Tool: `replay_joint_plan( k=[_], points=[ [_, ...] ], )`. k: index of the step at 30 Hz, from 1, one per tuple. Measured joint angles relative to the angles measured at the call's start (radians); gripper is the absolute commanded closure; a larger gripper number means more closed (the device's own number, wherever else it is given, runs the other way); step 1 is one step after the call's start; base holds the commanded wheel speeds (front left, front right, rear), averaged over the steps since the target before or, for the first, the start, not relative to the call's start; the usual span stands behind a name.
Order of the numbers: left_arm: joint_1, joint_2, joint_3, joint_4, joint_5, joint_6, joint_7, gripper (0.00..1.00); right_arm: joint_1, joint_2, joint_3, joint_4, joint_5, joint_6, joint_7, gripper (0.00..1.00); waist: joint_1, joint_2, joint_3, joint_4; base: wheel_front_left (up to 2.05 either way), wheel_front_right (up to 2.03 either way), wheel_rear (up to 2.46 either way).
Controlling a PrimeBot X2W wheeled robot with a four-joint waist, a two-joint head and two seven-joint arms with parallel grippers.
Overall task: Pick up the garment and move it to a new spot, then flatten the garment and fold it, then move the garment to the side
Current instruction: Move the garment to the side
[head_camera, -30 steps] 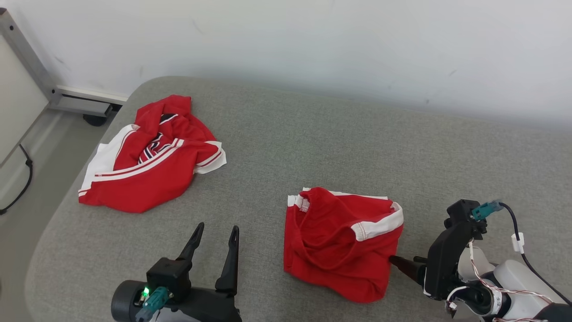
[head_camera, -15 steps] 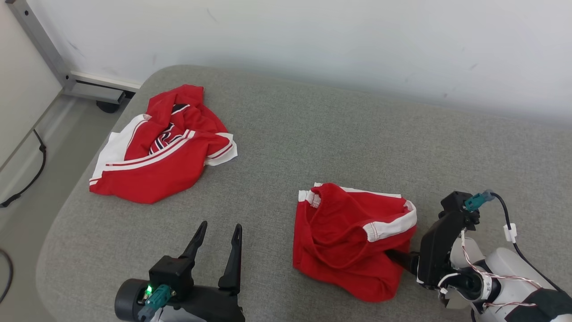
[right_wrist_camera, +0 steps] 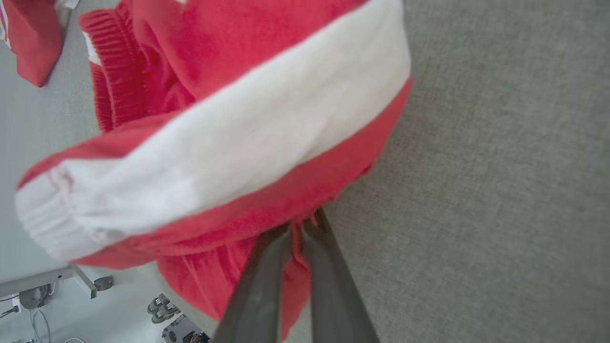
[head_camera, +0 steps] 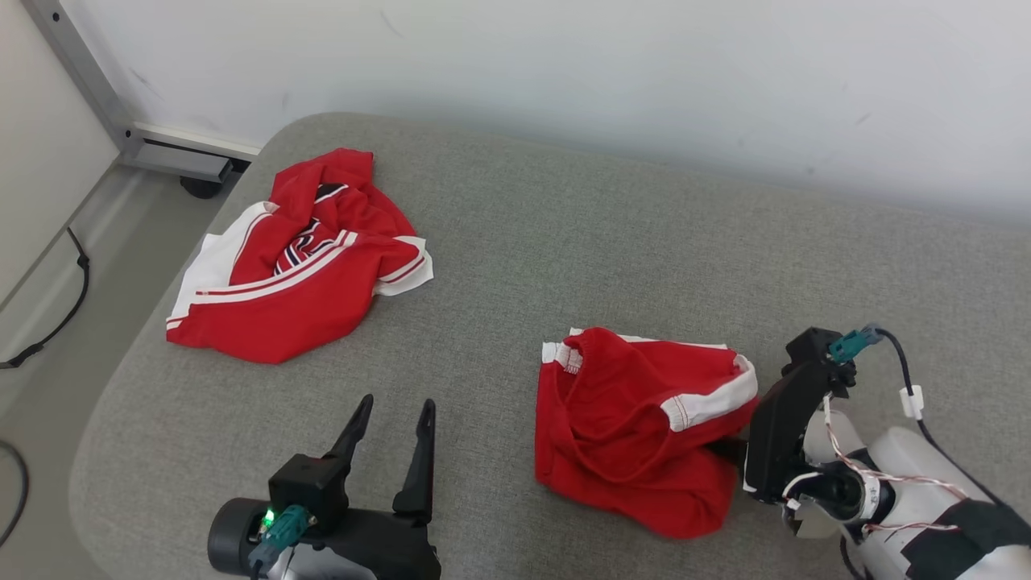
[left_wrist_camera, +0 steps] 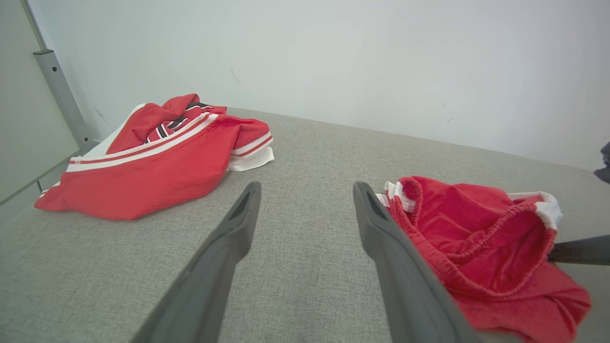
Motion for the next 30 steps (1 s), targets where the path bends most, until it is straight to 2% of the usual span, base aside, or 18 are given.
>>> replay_joint_plan(
  k=[4,9,15,24,30],
  points=[
    [0.004,0.0,0.011,0.005,-0.015,0.0,-0.005,0.0,-0.036,-0.033,-0.002,-0.009,0.0,0.03,0.007,1.0,0.0,0.0,-0.003,-0.012,0.0,0.0,0.0],
    [0.008,-0.001,0.014,0.015,-0.025,0.0,-0.009,0.0,-0.06,-0.133,-0.018,-0.041,-0.002,0.066,0.037,1.0,0.0,0.0,-0.009,-0.04,0.0,0.0,0.0],
    [0.011,-0.001,0.016,0.016,-0.025,0.0,-0.013,0.0,-0.068,-0.19,-0.033,-0.083,-0.001,0.091,0.067,1.0,0.0,0.0,-0.016,-0.074,0.0,0.0,0.0],
    [0.012,0.0,0.016,0.015,-0.025,0.0,-0.016,0.0,-0.121,-0.288,-0.065,-0.156,0.0,0.091,0.138,1.0,0.0,0.0,-0.022,-0.147,0.0,0.0,0.0],
    [0.014,0.001,0.013,0.008,-0.025,0.0,-0.016,0.0,-0.121,-0.326,-0.084,-0.172,0.011,0.067,0.18,1.0,-0.0002,0.0,-0.014,-0.191,0.0,0.0,0.0]
  ],
)
